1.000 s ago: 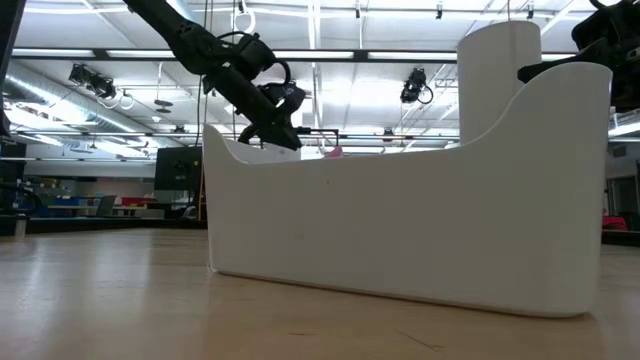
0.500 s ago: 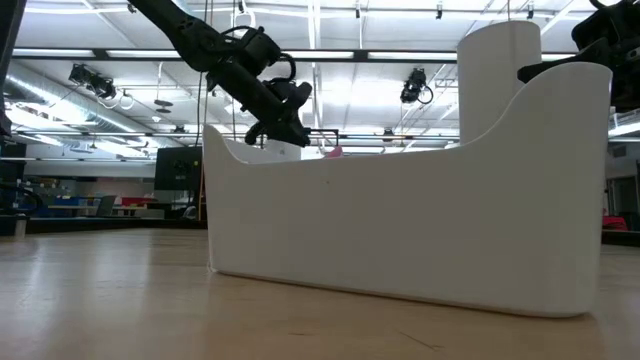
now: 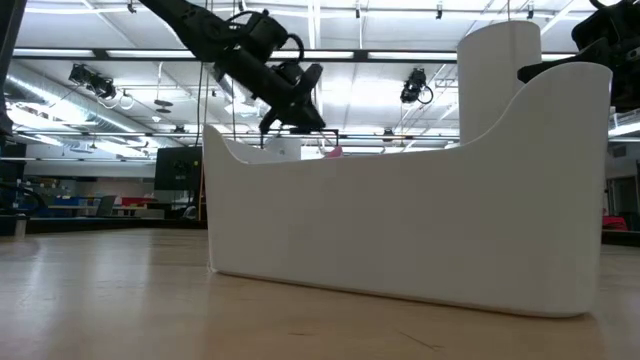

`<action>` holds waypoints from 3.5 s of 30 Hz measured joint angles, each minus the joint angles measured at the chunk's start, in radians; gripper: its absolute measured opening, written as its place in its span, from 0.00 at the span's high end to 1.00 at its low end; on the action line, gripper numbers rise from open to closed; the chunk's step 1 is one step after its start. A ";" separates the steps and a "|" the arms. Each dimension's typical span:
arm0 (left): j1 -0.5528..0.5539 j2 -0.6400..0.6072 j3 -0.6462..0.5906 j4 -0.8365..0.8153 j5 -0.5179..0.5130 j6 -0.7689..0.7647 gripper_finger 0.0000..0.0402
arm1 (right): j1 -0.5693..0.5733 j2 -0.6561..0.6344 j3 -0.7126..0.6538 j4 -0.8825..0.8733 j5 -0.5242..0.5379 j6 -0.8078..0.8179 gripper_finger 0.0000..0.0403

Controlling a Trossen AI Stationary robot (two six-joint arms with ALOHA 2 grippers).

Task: Pick and place Stapler, Stapler remover, tape
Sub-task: Return to Home Position

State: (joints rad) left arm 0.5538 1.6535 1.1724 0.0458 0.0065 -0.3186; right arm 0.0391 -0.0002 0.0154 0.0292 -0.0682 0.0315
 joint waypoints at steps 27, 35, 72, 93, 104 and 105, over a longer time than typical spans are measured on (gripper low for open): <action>-0.076 0.000 0.163 -0.148 0.072 0.080 0.87 | 0.000 0.000 0.000 0.000 0.000 0.000 1.00; -0.113 -0.022 0.164 -0.287 -0.018 0.124 0.87 | 0.000 0.000 0.000 0.000 0.000 0.000 1.00; -0.517 -0.381 -0.271 -0.310 -0.096 0.554 0.99 | 0.000 0.000 0.000 0.000 0.000 0.000 1.00; -0.554 -0.744 -0.791 0.077 -0.084 0.506 1.00 | 0.000 0.000 0.000 0.000 0.000 0.000 1.00; -0.554 -0.904 -0.925 0.090 -0.015 0.486 1.00 | 0.000 0.000 0.000 0.000 0.000 0.000 1.00; -0.554 -0.915 -0.933 0.094 -0.008 0.485 1.00 | 0.000 0.000 0.000 0.000 0.000 0.000 1.00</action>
State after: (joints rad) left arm 0.0002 0.7388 0.2391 0.1399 -0.0019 0.1667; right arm 0.0388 -0.0002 0.0158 0.0292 -0.0682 0.0316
